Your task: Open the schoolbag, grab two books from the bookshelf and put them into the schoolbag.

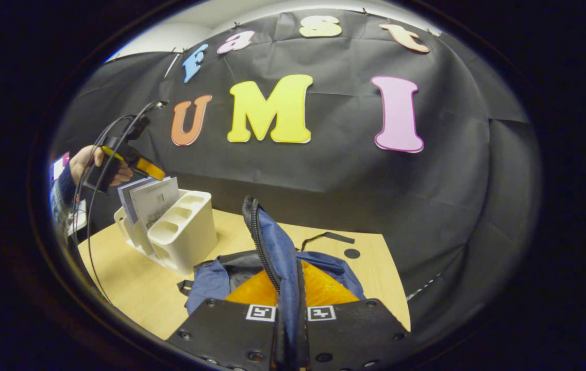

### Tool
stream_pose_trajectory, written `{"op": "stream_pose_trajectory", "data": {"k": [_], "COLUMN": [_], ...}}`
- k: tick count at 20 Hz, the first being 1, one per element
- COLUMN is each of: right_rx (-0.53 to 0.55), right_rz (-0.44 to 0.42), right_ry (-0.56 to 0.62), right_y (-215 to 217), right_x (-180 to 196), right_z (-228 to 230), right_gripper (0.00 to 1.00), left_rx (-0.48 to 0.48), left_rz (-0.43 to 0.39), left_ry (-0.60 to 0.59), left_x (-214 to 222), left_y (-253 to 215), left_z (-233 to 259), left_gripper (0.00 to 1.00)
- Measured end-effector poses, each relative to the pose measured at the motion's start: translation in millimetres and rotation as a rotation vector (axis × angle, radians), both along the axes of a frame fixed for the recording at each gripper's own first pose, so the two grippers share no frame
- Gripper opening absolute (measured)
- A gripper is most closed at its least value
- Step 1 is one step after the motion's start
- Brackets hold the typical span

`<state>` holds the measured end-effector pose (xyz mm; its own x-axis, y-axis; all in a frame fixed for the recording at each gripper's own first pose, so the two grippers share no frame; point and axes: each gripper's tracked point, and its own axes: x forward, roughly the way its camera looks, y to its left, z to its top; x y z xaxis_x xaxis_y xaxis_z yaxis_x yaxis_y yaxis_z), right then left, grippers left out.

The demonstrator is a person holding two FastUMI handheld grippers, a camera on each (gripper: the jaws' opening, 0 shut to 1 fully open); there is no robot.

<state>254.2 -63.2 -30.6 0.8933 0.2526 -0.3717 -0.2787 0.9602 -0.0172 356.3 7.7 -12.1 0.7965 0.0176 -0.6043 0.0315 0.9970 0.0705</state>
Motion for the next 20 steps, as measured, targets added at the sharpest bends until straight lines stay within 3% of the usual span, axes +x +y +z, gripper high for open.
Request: {"op": "stream_pose_trajectory", "data": {"k": [4,8,11,14,20], "right_rx": [-0.002,0.016,0.032,0.042,0.072], "right_rz": [0.018,0.017,0.008,0.000,-0.012], "right_ry": [0.000,0.000,0.006,0.009,0.018], "right_y": [6.7,6.1,1.7,-1.8,-4.4], "right_x": [-4.7,-4.7,-2.6,-1.0,0.3], "right_z": [-7.7,-10.9,-13.7,-18.1,-21.9], "right_gripper": [0.08,0.08,0.08,0.08,0.10], "left_rx": [-0.016,0.048,0.079,0.085,0.026], "left_rz": [-0.010,-0.040,-0.037,-0.042,-0.089], "left_ry": [0.133,0.240,0.334,0.380,0.431], "left_x": [5.7,10.6,4.0,1.0,-21.4], "left_y": [1.5,0.7,6.6,6.7,-12.0], "left_z": [-28.9,-47.0,-60.0,-62.9,-58.3], "left_gripper": [0.94,0.89,0.80,0.56,0.46]}}
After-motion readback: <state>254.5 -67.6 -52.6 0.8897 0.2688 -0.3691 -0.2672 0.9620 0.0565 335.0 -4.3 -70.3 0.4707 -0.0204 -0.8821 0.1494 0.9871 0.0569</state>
